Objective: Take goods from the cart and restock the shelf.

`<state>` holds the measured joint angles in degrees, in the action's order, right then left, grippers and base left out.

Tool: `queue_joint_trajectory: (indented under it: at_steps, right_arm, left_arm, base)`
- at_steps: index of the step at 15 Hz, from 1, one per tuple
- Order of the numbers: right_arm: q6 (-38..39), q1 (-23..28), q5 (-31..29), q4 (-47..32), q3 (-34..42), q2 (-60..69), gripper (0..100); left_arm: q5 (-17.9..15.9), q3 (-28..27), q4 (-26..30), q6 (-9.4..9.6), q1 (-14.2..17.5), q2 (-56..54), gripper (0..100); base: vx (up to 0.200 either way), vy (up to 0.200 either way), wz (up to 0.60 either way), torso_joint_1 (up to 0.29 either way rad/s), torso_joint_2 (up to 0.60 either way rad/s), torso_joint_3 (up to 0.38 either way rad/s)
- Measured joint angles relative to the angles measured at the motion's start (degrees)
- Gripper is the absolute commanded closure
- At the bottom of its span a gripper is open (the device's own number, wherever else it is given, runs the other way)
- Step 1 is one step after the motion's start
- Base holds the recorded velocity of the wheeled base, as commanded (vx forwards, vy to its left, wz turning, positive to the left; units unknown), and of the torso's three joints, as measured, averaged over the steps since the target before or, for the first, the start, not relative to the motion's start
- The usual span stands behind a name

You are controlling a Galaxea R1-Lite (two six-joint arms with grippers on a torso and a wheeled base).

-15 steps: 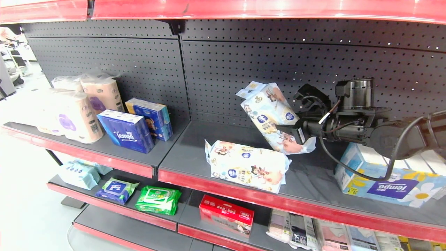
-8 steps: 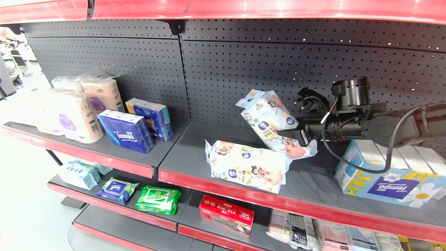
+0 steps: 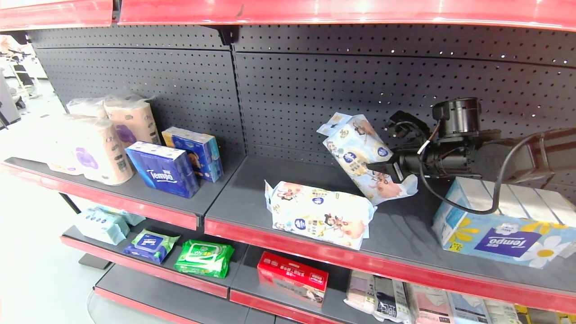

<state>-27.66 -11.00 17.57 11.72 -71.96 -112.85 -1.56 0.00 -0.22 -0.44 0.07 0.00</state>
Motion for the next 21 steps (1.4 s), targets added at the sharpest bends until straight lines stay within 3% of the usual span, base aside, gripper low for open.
queue_joint_trajectory:
  at_steps: [2,5,21]
  right_arm:
    - [-0.17,0.0,1.37,0.02,0.05,-0.27,100]
    - [-1.84,0.0,8.29,0.11,-1.07,-1.4,100]
    - [-4.52,1.5,8.86,-0.56,-2.65,-4.99,100]
  left_arm:
    - [-0.02,0.0,0.0,0.0,0.0,0.0,0]
    - [0.0,0.0,0.0,0.01,0.0,0.0,0]
    - [0.0,0.0,0.0,-0.02,0.0,0.0,0]
  base:
    - [0.0,0.0,0.0,0.0,0.0,0.0]
    - [0.0,0.0,0.0,0.0,0.0,0.0]
    - [0.0,0.0,0.0,0.0,0.0,0.0]
